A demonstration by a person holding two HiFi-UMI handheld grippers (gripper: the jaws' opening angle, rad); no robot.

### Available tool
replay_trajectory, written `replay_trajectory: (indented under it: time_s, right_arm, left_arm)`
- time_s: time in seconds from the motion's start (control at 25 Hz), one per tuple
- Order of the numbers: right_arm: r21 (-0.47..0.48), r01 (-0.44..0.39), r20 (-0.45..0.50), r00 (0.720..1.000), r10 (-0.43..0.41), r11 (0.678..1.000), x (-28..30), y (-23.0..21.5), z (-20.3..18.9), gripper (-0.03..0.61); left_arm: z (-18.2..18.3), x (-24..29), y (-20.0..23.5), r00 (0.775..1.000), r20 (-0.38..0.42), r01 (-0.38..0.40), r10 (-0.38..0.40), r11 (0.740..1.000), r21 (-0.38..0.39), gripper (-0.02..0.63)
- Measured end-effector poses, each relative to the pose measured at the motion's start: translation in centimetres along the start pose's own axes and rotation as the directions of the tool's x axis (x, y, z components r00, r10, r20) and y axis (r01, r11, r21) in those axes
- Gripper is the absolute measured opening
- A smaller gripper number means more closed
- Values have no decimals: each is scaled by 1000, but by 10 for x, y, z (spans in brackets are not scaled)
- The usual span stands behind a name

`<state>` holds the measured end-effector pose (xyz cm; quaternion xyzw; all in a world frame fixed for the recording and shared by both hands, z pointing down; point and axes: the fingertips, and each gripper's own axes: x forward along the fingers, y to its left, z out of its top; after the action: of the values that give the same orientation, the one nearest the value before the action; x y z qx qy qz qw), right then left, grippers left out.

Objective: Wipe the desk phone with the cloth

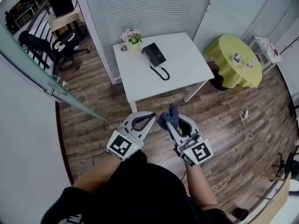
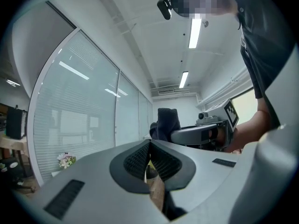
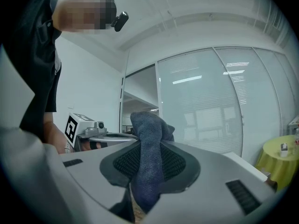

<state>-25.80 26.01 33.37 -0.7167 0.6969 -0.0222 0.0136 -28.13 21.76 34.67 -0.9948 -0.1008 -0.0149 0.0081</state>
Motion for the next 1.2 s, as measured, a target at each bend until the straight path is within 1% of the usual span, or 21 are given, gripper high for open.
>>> replay_trajectory:
  time_s: [0.12, 0.24, 0.36, 0.52, 0.64, 0.88, 1.0, 1.12, 1.2]
  right_arm:
    - [-1, 9, 0, 1000, -9, 1000, 28, -12, 2, 114]
    - [-5, 15, -4, 1000, -15, 1000, 52, -22, 2, 114]
    - [-5, 19, -15, 1000, -19, 1000, 73, -31, -1, 114]
    - [4, 38, -22, 999, -38, 999, 94, -42, -4, 114]
    - [6, 60, -22, 998, -60, 998, 104, -52, -8, 114]
    - [12, 85, -23, 996, -85, 996, 111, -80, -11, 114]
    - [15, 90, -20, 996, -90, 996, 111, -102, -13, 114]
    - [12, 79, -22, 997, -79, 997, 109, -129, -14, 114]
    - [7, 63, -24, 998, -63, 998, 105, -148, -13, 114]
  left_arm:
    - [1, 7, 30, 1000, 5, -1, 1, 1000, -9, 9]
    - [-1, 14, 56, 1000, -5, 4, -4, 1000, 4, 9]
    - [-5, 20, 77, 1000, 8, 11, -11, 1000, -24, 9]
    - [-9, 29, 99, 999, -11, 36, -36, 999, -22, 9]
    - [-13, 37, 112, 999, 0, 49, -49, 998, -45, 9]
    - [-20, 64, 125, 997, -5, 72, -73, 996, -53, 9]
    - [-22, 86, 128, 996, -17, 81, -82, 996, -40, 9]
    - [-21, 113, 131, 997, -9, 70, -71, 997, -41, 9]
    - [-17, 132, 131, 998, -20, 64, -64, 998, -18, 9]
